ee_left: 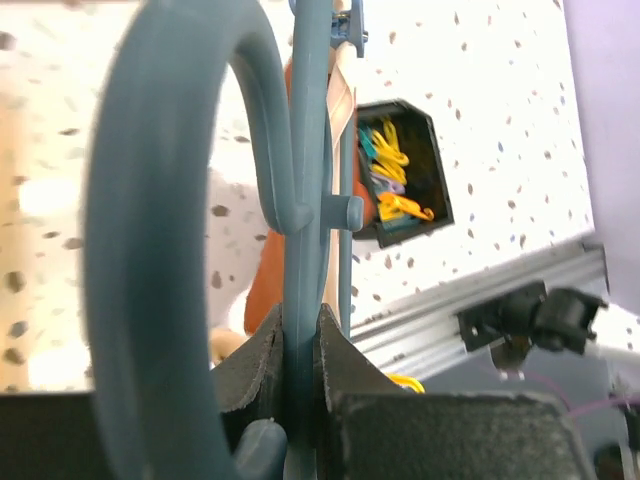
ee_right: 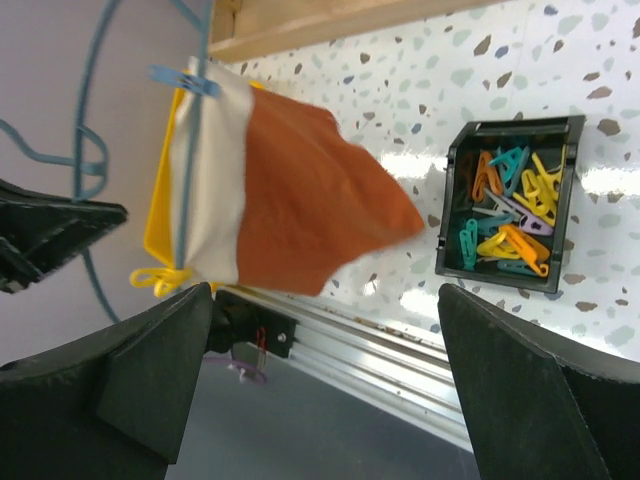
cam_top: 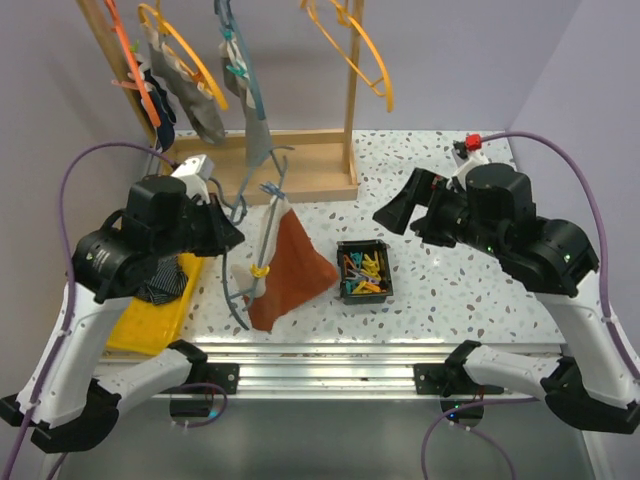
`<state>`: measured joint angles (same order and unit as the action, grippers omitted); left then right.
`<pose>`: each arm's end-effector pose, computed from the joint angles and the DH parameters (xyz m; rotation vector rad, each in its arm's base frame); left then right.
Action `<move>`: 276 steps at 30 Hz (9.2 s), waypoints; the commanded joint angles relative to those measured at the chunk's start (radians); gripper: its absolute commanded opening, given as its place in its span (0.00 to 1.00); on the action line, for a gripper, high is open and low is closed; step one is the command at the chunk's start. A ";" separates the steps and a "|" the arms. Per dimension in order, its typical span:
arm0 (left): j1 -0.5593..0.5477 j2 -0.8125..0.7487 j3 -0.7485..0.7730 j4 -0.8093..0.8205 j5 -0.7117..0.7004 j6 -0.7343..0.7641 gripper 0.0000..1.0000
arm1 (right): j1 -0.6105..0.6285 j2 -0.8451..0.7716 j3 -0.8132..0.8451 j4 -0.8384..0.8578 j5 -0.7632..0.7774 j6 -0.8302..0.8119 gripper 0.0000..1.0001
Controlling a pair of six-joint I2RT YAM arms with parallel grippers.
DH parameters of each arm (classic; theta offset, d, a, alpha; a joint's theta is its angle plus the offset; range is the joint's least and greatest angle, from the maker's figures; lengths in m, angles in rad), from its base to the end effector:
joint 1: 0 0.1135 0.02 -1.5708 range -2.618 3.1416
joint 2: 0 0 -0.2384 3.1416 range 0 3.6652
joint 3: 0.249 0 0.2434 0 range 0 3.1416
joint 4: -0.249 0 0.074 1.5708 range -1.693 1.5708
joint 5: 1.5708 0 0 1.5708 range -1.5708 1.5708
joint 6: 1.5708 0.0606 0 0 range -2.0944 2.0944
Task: Remove the underwear clipped to the hanger
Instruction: Pick up the hanger from the clothesline, then remove the underwear from the hanger, then place the clamp in the bin, then remove the underwear from the hanger, then place the clamp in the bin.
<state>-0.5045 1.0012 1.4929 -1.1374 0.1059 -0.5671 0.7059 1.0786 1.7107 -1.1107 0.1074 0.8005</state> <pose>0.1530 -0.0918 0.3977 -0.0112 2.3057 -0.6918 0.1423 0.1127 0.4495 0.1718 2.1433 0.8091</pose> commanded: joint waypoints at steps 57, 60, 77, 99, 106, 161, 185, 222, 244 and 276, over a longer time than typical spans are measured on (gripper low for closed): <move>0.001 -0.177 -0.507 0.346 0.028 -0.152 0.00 | 0.196 1.006 0.507 -0.101 0.264 -0.006 0.98; 0.001 -0.180 -0.491 0.326 -0.001 -0.148 0.00 | 0.195 0.974 0.483 -0.139 0.290 0.005 0.98; 0.003 -0.179 -0.493 0.324 -0.038 -0.148 0.00 | 0.165 0.467 -0.070 0.155 0.081 -0.020 0.98; 0.003 -0.197 -0.563 0.413 0.029 -0.185 0.00 | 0.260 0.498 -0.200 0.327 -0.531 0.164 0.98; 0.003 -0.211 -0.568 0.403 0.017 -0.191 0.00 | 0.290 0.595 -0.106 0.221 -0.476 0.167 0.96; 0.003 -0.174 -0.560 0.374 -0.009 -0.142 0.00 | -0.146 0.271 -0.513 0.184 -0.178 -0.029 0.33; 0.003 -0.223 -0.606 0.372 0.087 -0.109 0.00 | -0.114 0.592 -0.198 0.595 -0.675 0.078 0.87; 0.003 -0.213 -0.588 0.386 0.041 -0.102 0.00 | -0.026 0.773 -0.111 0.563 -0.690 0.126 0.33; 0.004 -0.204 -0.589 0.347 -0.041 -0.108 0.00 | -0.143 0.420 -0.350 0.131 -0.310 -0.145 0.00; 0.003 -0.266 -0.638 0.294 0.546 0.016 0.00 | -0.143 0.165 -0.283 0.209 -0.393 -0.512 0.76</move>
<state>-0.5045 0.7963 0.8803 -0.8318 0.3992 -0.5831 0.5617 1.2812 1.3521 -0.9024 -0.2337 0.4229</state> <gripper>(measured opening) 0.126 0.749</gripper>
